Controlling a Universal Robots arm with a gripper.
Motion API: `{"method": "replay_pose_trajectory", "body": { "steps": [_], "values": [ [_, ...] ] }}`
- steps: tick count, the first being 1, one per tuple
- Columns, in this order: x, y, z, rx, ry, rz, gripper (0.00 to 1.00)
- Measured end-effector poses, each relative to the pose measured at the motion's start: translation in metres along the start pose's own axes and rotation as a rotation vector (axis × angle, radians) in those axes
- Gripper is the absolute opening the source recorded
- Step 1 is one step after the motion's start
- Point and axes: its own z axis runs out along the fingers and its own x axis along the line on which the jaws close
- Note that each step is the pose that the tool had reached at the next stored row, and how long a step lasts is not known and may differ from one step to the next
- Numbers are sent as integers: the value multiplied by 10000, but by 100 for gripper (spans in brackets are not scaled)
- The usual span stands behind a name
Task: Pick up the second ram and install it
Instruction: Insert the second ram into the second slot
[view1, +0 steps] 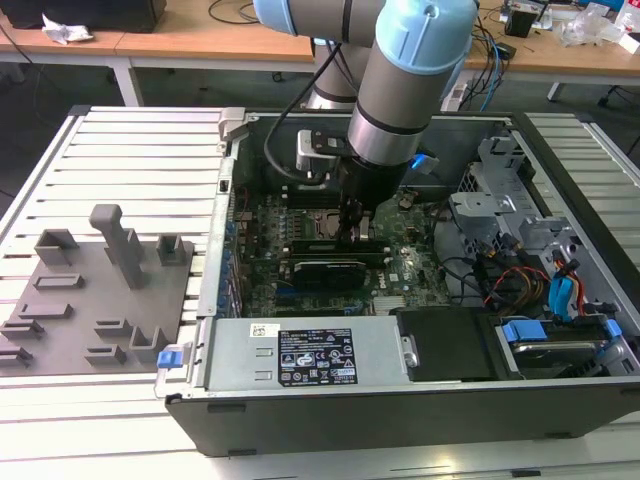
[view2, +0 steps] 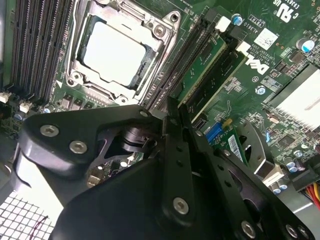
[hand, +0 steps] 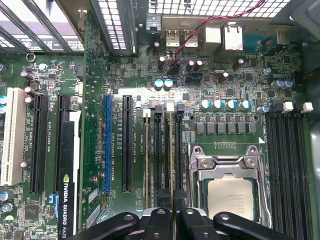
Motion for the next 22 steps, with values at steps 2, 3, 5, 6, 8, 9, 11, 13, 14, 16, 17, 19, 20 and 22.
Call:
{"method": "replay_pose_trajectory", "body": {
  "steps": [2,3,5,6,8,9,11,13,14,16,17,19,20,22],
  "values": [
    [0,0,2,1,-2,-1,13],
    [-2,-4,6,16,-12,-6,13],
    [0,0,-3,0,-1,-2,21],
    [-3,7,-56,2,-3,0,21],
    [-15,23,-180,10,5,1,21],
    [-34,34,-277,17,26,3,21],
    [-50,47,-384,20,38,2,12],
    [-57,58,-473,20,38,3,11],
    [-58,60,-488,21,38,4,11],
    [-58,60,-490,21,36,3,11],
    [-58,60,-491,21,37,4,11],
    [-58,60,-492,21,38,3,11],
    [-58,60,-492,20,38,3,11],
    [-58,61,-493,21,38,3,11]
  ]
}}
